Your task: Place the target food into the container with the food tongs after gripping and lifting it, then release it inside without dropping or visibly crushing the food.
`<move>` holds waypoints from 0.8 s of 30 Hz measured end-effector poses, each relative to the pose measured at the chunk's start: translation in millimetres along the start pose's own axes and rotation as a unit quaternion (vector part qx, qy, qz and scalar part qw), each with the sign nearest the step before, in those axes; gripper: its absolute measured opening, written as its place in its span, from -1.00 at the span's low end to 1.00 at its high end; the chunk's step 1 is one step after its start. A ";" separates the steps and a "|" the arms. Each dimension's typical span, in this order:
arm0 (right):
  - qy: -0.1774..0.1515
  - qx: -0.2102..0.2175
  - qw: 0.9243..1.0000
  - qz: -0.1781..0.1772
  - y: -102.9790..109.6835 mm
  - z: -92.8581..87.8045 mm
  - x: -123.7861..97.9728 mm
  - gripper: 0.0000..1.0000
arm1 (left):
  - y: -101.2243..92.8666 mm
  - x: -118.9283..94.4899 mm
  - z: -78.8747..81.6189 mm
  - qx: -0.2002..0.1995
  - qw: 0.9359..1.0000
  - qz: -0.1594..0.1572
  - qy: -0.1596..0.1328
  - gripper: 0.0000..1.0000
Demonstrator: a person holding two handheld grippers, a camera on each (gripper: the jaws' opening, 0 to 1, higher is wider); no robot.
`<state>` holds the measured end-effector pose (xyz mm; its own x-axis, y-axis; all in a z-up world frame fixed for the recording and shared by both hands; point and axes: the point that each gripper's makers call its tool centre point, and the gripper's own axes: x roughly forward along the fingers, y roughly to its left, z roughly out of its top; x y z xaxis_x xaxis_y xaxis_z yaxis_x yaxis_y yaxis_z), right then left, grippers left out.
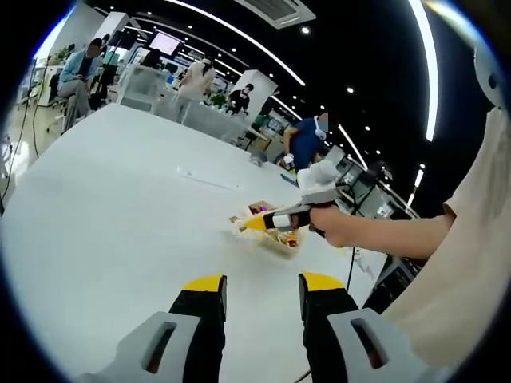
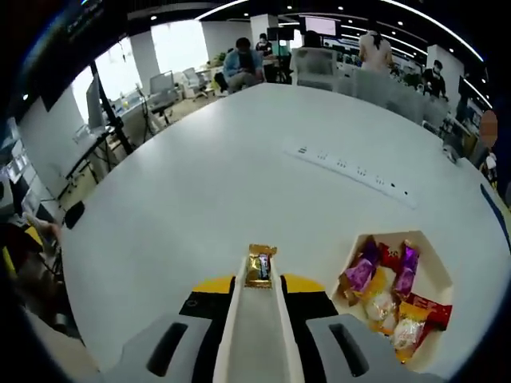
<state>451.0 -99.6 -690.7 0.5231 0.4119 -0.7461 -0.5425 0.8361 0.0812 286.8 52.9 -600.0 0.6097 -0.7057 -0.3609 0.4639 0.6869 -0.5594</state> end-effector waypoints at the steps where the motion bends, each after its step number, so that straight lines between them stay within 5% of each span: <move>1: -0.006 0.001 1.000 -0.001 -1.9 3.3 -3.3 -0.58 | -0.8 0.6 -0.1 0.001 1.000 -0.001 0.000 -0.28; 24: -0.056 0.018 0.997 -0.044 -51.2 26.6 -51.0 -0.58 | -23.2 21.6 5.1 0.034 0.999 -0.028 0.008 -0.12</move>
<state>469.6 -153.8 -639.3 0.6391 0.3716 -0.6734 -0.4675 0.8829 0.0435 292.4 22.6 -591.0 0.5716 -0.7453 -0.3433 0.5394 0.6565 -0.5273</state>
